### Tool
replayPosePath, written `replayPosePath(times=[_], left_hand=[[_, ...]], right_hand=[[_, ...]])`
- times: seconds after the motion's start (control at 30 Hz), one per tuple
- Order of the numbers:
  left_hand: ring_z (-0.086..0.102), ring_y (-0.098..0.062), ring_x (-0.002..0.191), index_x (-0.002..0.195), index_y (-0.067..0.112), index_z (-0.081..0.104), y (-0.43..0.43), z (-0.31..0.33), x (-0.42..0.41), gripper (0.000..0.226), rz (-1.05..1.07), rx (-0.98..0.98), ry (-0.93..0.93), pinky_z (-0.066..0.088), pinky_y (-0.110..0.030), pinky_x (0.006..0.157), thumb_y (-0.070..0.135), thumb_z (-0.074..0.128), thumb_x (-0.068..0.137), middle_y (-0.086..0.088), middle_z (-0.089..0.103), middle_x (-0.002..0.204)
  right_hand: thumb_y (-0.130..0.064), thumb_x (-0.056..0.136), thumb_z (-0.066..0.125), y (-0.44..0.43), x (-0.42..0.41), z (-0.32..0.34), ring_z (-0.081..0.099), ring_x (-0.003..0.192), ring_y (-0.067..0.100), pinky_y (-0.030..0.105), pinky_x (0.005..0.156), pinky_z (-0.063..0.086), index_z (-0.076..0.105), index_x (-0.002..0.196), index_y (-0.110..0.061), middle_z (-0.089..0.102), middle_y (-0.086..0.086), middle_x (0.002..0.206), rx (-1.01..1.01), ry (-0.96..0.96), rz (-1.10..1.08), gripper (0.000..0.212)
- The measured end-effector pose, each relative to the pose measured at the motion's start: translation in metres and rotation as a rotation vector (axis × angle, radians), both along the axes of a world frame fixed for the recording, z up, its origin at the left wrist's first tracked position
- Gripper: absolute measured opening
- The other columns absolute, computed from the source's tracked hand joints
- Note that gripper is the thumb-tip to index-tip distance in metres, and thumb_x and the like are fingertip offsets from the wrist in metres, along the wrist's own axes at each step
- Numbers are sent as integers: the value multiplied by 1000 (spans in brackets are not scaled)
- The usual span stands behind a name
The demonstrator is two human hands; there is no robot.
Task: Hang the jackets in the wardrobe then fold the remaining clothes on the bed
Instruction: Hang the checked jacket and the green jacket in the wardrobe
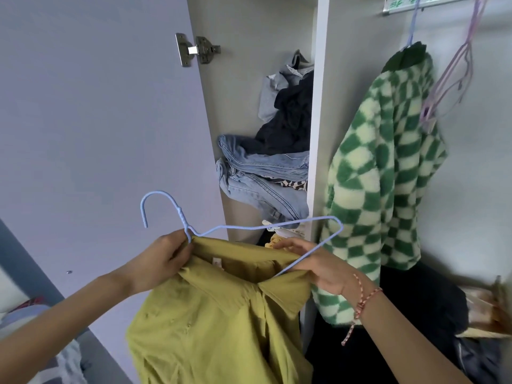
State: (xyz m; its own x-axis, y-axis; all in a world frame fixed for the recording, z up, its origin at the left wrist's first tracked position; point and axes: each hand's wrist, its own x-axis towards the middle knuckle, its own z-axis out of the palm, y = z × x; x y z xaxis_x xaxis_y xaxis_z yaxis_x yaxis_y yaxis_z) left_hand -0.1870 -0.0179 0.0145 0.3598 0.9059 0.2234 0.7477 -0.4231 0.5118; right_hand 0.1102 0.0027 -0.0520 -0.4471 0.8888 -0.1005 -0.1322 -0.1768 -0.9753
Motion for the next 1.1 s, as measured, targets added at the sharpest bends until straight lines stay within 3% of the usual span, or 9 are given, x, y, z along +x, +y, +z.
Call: replayPosePath(times=[0.13,0.27,0.37,0.5,0.67,0.77,0.83,0.93,1.1], left_hand=[[35,-8,54,66,15,35,7,-9,-2,32,49,-2,118,33,-21,53,1,41,94,4,41,60],[45,-21,64,72,18,35,13,-17,4,26,187,19,217,39,-30,59,3,36,93,-2,49,67],[48,-19,67,106,20,36,14,-21,11,24,171,-86,91,40,-19,59,0,33,94,-11,55,79],[46,-9,57,142,7,-3,12,-26,16,61,100,-90,-41,42,-12,62,-6,32,93,-8,47,78],[45,-9,55,138,20,16,8,-29,17,48,105,-123,-35,41,-16,57,2,33,97,0,44,66],[55,-13,73,115,24,40,-4,-14,13,18,148,-249,374,40,-17,63,29,31,100,0,55,81],[60,-20,94,109,25,50,-13,7,16,36,316,-35,684,42,-26,73,47,25,96,2,61,101],[58,-10,99,131,32,40,-28,29,56,61,100,353,218,45,-27,82,69,19,86,16,59,111],[57,-6,76,119,17,51,-1,-15,117,53,-408,-78,-316,51,-26,71,58,33,90,4,59,85]], right_hand=[[-5,51,88,-5,5,8,62,84,16,23,69,55,70,97,-15,63,8,101,25,108,150,50],[5,68,63,-10,1,23,62,62,7,16,55,50,72,78,-12,66,0,73,38,101,123,22],[-2,67,48,-5,1,20,62,57,15,21,54,51,72,63,-10,64,7,67,-78,198,-21,25],[-17,55,70,-8,11,29,67,80,23,29,73,56,75,92,-5,68,16,93,-47,286,2,39],[-53,76,64,-19,3,38,53,62,13,21,57,44,72,76,-14,60,-3,69,154,-63,-167,39],[-27,95,47,-26,1,42,51,56,-3,11,57,37,65,76,-14,58,-16,54,297,-207,-268,30],[-28,97,45,-31,1,45,49,53,1,12,55,35,65,75,-21,54,-13,54,403,-304,-251,31],[-53,90,47,-32,-3,41,40,64,19,29,64,31,69,73,-33,43,8,68,464,-411,-154,34],[-24,94,48,-42,-4,39,63,84,2,14,79,44,67,82,-11,70,-8,82,390,-286,-120,26]])
